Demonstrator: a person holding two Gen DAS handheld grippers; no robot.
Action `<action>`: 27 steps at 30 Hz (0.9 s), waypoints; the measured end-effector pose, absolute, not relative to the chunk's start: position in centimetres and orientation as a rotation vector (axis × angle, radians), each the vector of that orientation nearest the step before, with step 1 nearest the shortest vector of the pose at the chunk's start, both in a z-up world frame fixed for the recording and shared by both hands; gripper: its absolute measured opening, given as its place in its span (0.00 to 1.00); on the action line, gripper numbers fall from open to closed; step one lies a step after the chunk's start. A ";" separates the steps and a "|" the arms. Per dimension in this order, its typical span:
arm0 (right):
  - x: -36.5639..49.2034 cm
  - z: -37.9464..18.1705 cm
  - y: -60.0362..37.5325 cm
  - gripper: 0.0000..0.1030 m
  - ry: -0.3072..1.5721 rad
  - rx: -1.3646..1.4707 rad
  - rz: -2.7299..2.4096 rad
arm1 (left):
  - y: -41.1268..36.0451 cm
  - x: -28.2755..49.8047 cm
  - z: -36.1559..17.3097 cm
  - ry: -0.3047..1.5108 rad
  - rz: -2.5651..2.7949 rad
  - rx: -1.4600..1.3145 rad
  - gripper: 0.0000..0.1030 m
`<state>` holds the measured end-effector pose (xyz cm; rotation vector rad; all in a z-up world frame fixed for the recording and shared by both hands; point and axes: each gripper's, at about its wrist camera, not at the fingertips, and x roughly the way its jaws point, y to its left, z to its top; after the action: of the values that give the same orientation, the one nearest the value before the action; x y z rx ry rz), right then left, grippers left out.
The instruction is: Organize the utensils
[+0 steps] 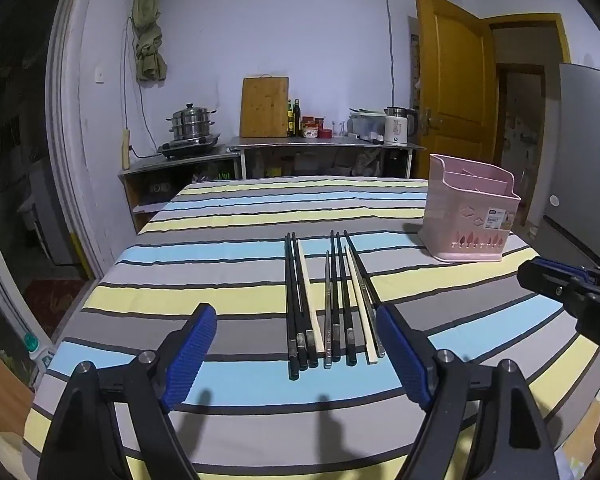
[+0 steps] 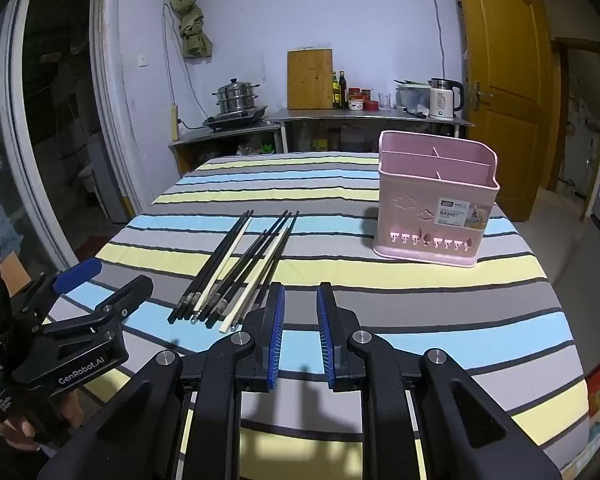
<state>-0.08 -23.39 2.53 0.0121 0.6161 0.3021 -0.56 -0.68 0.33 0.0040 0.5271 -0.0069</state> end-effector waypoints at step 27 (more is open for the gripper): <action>0.1 2.5 -23.4 0.17 0.618 0.016 0.304 | -1.0 -0.3 0.6 0.523 -0.016 0.001 0.79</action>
<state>0.05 -23.44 2.53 0.0161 0.6178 0.3036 -0.35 -1.00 0.64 0.0009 0.5226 -0.0160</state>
